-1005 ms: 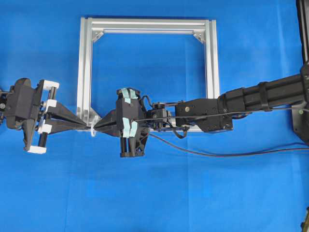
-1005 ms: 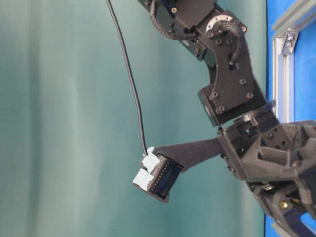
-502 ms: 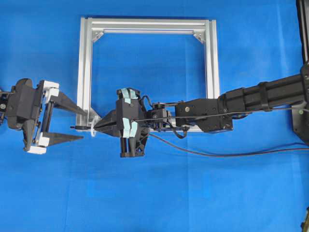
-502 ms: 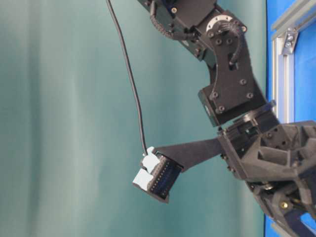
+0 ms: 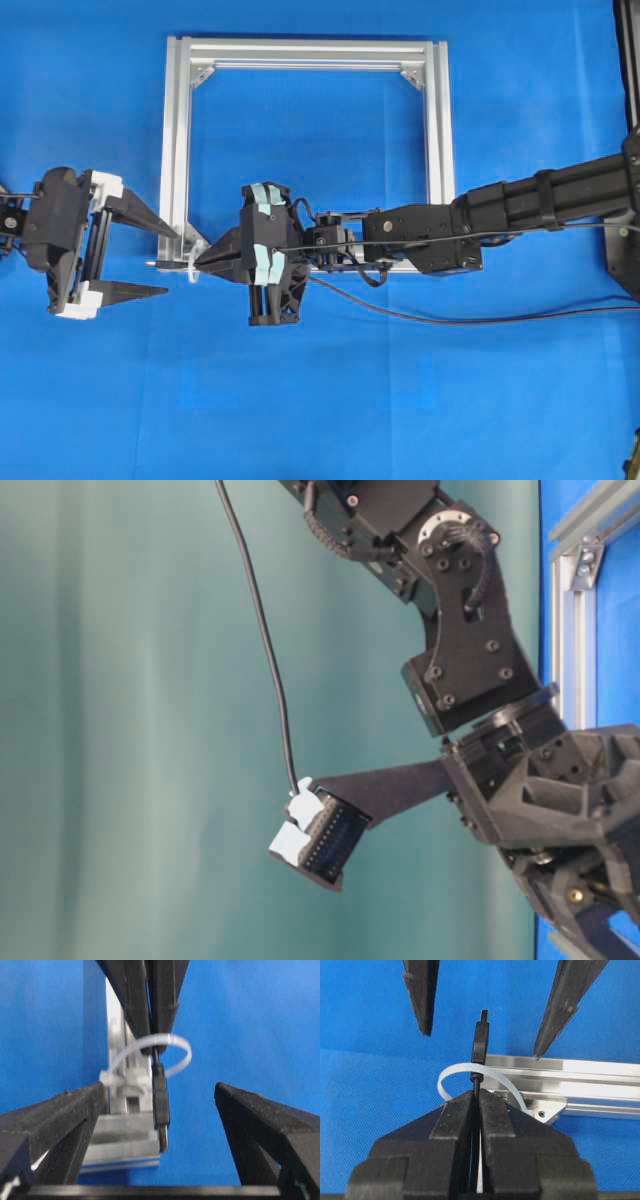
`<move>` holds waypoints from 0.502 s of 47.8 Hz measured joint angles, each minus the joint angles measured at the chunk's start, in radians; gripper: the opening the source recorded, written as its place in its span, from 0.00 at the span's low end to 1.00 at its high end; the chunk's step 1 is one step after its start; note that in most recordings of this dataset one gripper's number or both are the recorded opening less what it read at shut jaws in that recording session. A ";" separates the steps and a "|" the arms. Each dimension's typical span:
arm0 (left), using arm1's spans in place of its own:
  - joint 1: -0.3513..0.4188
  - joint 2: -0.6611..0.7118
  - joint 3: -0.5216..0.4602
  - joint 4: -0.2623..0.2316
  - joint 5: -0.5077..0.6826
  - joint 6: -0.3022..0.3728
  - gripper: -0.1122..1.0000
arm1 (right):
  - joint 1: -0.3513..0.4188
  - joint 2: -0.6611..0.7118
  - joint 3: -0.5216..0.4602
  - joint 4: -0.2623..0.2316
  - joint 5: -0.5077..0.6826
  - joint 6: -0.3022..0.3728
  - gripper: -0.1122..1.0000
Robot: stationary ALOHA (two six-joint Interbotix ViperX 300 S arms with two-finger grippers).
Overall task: Insert the wire through the string loop located on the left side.
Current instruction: 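Close the left gripper on the USB plug beyond the loop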
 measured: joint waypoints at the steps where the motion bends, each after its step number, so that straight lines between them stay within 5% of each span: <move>1: 0.000 0.011 0.000 0.000 0.000 0.000 0.89 | 0.000 0.002 0.000 -0.002 0.000 0.000 0.10; 24: 0.000 0.091 -0.026 0.000 0.000 0.000 0.89 | 0.000 0.002 0.002 -0.002 -0.002 -0.002 0.10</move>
